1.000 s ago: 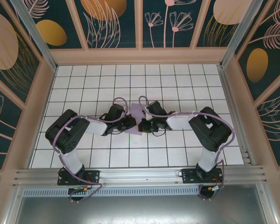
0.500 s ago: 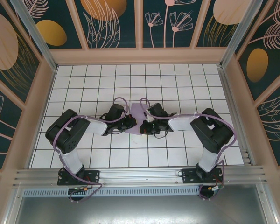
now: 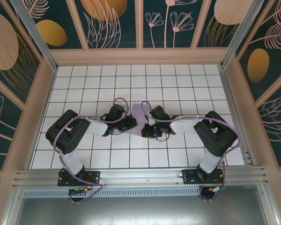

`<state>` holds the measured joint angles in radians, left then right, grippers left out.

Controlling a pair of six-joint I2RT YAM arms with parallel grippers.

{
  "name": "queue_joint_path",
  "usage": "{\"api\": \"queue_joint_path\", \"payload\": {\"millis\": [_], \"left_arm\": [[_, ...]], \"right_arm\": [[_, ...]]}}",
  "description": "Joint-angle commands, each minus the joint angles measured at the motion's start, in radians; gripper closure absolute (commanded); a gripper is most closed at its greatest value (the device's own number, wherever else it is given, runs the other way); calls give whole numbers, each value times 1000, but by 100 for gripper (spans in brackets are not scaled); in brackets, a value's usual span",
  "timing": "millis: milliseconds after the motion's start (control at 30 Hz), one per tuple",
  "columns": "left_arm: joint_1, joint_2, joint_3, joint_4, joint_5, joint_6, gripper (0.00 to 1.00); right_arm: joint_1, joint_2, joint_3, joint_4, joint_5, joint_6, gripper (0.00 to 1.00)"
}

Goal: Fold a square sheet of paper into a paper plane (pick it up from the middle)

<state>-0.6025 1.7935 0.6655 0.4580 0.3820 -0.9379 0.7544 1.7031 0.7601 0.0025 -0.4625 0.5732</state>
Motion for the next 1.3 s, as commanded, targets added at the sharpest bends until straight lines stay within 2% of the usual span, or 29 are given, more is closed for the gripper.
{"api": "queue_joint_path", "payload": {"millis": [0, 67, 133, 200, 267, 300, 367, 567, 700, 867, 1100, 1267], "left_arm": [[0, 29, 5, -84, -46, 16, 100], [0, -1, 22, -83, -29, 23, 97], [0, -46, 46, -98, -25, 32, 86], [0, -99, 85, -145, -55, 41, 68], [1, -142, 109, -183, -83, 48, 62], [2, -160, 118, -198, -97, 47, 58], [6, -186, 119, -223, -124, 46, 49], [35, -260, 51, -233, -188, 7, 29], [48, -319, -13, -203, -201, -26, 15], [52, -362, -74, -147, -173, -51, 2], [52, -332, -104, -64, -81, -78, 1], [52, -296, -102, -15, -26, -92, 8]], "right_arm": [[7, -52, -12, -79, 43, -25, 100], [-8, -88, -8, -54, 60, -14, 100], [-41, -131, -14, -18, 65, 7, 97], [-84, -170, -25, 28, 61, 25, 90], [-127, -190, -36, 71, 41, 33, 81], [-149, -190, -40, 91, 26, 33, 74], [-180, -176, -34, 112, 2, 26, 66], [-198, -63, 31, 149, -80, -15, 59], [-198, 17, 61, 188, -135, -13, 60], [-199, 76, 84, 232, -173, -4, 68], [-201, 123, 100, 269, -191, 20, 75], [-201, 124, 79, 300, -169, 49, 91]]}}
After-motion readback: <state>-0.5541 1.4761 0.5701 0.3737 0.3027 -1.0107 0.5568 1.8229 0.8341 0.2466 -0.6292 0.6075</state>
